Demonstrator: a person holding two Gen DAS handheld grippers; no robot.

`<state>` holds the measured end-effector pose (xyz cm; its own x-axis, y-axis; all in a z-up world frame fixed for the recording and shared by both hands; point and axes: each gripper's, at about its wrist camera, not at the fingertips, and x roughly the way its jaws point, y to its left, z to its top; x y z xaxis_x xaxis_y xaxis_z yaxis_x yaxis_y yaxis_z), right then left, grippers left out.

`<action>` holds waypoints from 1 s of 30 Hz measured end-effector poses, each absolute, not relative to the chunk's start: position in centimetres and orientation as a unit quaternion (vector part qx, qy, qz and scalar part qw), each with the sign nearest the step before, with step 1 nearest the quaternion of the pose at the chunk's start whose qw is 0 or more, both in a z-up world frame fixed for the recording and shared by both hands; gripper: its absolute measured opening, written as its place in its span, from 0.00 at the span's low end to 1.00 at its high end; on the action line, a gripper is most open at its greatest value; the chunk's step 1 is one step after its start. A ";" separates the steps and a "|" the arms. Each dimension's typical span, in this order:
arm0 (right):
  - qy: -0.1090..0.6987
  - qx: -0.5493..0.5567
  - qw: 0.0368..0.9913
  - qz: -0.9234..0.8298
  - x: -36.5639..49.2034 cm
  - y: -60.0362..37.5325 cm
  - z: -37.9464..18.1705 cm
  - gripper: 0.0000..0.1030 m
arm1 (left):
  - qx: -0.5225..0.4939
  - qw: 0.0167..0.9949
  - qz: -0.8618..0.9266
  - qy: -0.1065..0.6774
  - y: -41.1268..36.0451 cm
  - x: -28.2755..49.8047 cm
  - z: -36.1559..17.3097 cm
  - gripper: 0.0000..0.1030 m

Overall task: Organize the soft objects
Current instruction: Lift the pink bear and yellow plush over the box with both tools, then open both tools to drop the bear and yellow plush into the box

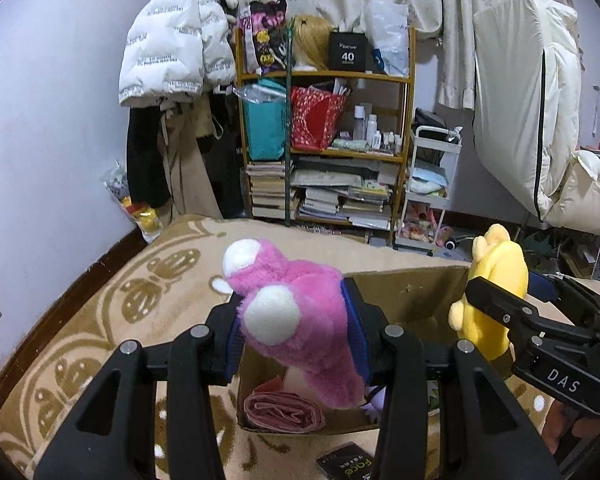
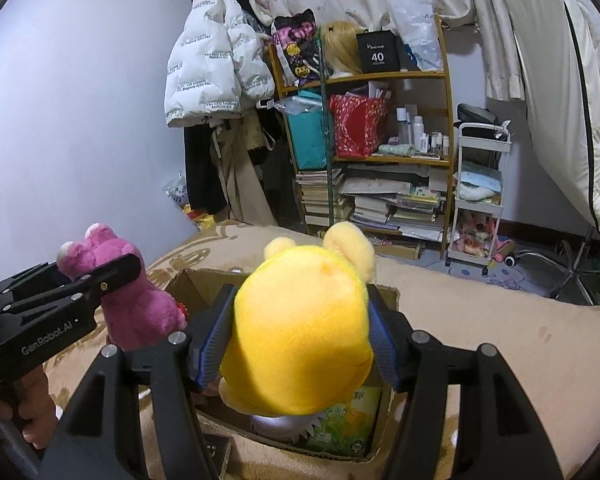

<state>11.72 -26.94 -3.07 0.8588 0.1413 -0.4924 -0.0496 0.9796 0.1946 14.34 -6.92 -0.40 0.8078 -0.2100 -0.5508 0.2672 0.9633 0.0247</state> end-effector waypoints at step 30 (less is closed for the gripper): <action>0.328 0.130 0.933 0.070 12.8 -28.4 -6.5 0.74 | 0.065 0.945 -0.119 0.299 -6.8 13.6 -1.2 0.79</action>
